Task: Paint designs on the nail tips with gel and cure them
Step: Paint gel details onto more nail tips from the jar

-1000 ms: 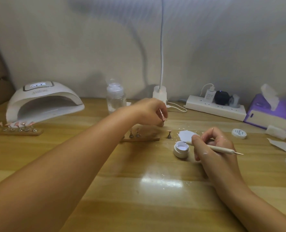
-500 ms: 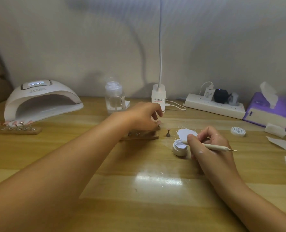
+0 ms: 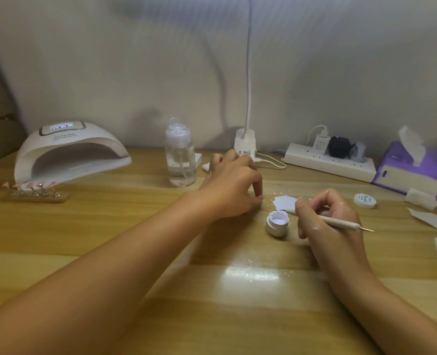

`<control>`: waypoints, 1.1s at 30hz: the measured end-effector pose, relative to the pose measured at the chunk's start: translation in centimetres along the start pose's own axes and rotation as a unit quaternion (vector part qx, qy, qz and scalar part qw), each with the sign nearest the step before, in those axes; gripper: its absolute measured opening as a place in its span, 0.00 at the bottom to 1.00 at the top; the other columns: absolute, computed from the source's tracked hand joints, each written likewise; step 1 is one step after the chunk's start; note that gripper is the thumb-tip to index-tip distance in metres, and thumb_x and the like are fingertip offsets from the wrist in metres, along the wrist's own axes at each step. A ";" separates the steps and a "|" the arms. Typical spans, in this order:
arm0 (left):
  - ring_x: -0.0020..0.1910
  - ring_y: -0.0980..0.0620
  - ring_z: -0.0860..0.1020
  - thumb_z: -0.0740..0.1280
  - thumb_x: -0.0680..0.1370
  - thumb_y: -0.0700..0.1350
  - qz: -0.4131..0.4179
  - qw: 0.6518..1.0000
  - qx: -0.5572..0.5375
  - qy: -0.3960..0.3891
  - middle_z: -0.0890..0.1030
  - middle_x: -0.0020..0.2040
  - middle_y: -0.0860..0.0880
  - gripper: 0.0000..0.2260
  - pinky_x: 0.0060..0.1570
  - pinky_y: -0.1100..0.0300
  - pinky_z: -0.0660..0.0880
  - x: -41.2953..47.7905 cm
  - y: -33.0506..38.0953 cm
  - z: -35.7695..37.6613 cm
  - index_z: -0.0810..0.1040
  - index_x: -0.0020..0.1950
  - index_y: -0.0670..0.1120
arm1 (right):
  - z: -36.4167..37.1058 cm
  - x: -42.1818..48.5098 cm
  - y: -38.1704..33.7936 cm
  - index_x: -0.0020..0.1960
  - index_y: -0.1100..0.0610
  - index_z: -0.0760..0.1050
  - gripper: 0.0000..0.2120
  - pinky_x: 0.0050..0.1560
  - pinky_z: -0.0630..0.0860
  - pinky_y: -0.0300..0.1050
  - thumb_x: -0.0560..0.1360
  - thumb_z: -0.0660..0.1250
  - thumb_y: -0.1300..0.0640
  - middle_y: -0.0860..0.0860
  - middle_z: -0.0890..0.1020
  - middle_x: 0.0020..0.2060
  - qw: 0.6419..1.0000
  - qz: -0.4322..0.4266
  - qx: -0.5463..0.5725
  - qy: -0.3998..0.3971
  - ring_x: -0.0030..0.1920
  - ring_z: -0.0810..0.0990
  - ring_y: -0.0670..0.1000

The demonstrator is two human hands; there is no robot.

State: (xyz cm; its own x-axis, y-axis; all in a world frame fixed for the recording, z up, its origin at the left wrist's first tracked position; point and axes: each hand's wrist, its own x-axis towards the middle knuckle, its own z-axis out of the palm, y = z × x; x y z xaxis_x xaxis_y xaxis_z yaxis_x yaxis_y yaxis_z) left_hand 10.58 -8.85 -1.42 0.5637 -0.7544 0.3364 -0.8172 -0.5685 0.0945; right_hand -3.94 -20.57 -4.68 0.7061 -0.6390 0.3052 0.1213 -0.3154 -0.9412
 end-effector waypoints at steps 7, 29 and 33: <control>0.45 0.55 0.73 0.69 0.73 0.49 0.028 0.993 -0.069 0.096 0.81 0.46 0.55 0.04 0.47 0.56 0.69 -2.8 0.6 -0.9 0.76 0.43 0.51 | 0.0 -0.2 -0.4 0.38 0.58 0.68 0.11 0.32 0.67 0.46 0.75 0.68 0.59 0.56 0.75 0.28 1.000 -0.018 0.002 0.008 0.29 0.72 0.48; 0.34 0.59 0.75 0.71 0.75 0.48 -0.036 0.954 -0.297 0.025 0.79 0.39 0.64 0.02 0.38 0.57 0.74 -7.9 0.2 1.6 0.80 0.45 0.56 | 0.0 -0.1 -0.5 0.40 0.55 0.69 0.09 0.30 0.69 0.36 0.77 0.67 0.57 0.50 0.76 0.25 1.000 -0.017 0.005 0.013 0.27 0.74 0.43; 0.35 0.58 0.75 0.70 0.76 0.48 -0.011 0.961 -0.276 0.019 0.80 0.44 0.60 0.02 0.40 0.52 0.76 -7.9 0.2 1.7 0.79 0.46 0.56 | 0.4 -0.5 -1.7 0.50 0.53 0.73 0.03 0.34 0.77 0.39 0.81 0.65 0.53 0.51 0.86 0.36 0.997 -0.013 0.074 -0.016 0.34 0.81 0.46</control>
State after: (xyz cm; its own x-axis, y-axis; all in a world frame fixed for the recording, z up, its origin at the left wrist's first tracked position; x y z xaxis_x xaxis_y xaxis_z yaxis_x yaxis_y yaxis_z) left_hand 6.20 -3.58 -5.68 0.5857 -0.7253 0.3619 -0.7498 -0.3151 0.5818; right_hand -4.29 -19.42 -3.28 0.7236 -0.6079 0.3269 0.2398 -0.2227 -0.9449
